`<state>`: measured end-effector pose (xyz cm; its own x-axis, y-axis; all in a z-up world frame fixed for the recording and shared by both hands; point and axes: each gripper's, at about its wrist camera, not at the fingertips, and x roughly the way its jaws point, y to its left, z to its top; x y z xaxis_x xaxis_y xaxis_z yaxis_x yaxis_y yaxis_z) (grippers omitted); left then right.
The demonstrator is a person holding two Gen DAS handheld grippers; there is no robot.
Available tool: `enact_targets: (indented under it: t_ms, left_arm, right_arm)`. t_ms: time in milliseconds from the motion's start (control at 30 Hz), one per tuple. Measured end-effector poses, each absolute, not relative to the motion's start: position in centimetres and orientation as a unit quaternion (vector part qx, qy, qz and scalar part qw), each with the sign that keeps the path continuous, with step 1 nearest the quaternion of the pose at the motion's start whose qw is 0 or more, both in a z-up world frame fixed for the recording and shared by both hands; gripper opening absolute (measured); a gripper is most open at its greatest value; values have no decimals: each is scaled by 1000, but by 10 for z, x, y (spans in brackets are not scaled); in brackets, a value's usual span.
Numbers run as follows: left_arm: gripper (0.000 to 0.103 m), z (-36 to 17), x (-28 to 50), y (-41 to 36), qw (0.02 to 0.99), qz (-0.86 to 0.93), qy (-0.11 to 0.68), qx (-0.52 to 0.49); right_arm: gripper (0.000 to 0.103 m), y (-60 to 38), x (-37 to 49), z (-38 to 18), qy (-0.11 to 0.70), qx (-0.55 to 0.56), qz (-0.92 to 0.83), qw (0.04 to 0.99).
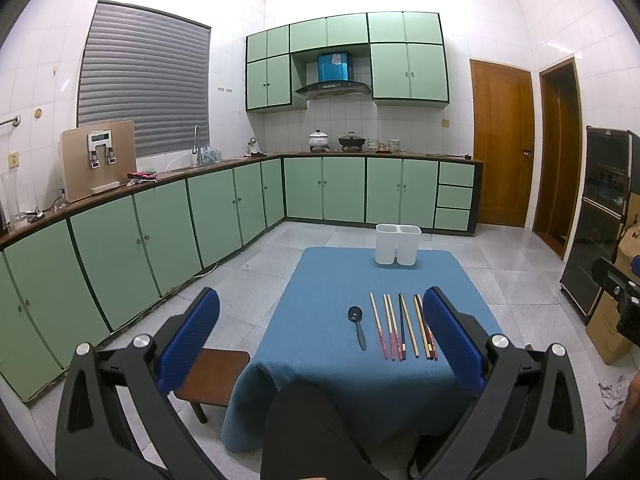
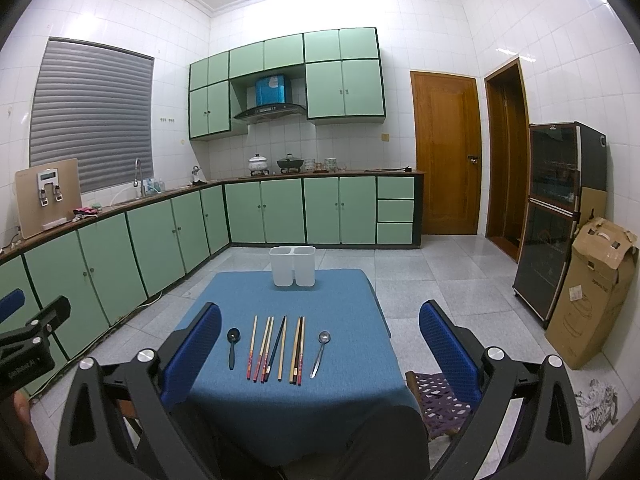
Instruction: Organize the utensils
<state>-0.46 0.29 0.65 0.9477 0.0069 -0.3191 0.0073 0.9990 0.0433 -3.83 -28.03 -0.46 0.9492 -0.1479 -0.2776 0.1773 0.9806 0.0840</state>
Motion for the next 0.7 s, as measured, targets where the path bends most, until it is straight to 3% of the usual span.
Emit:
enact_targets:
  t_ms: [700]
  left_arm:
    - [98, 8, -6, 3, 987, -1, 160, 22]
  right_arm:
    - [97, -277, -38, 1, 136, 53, -81, 986]
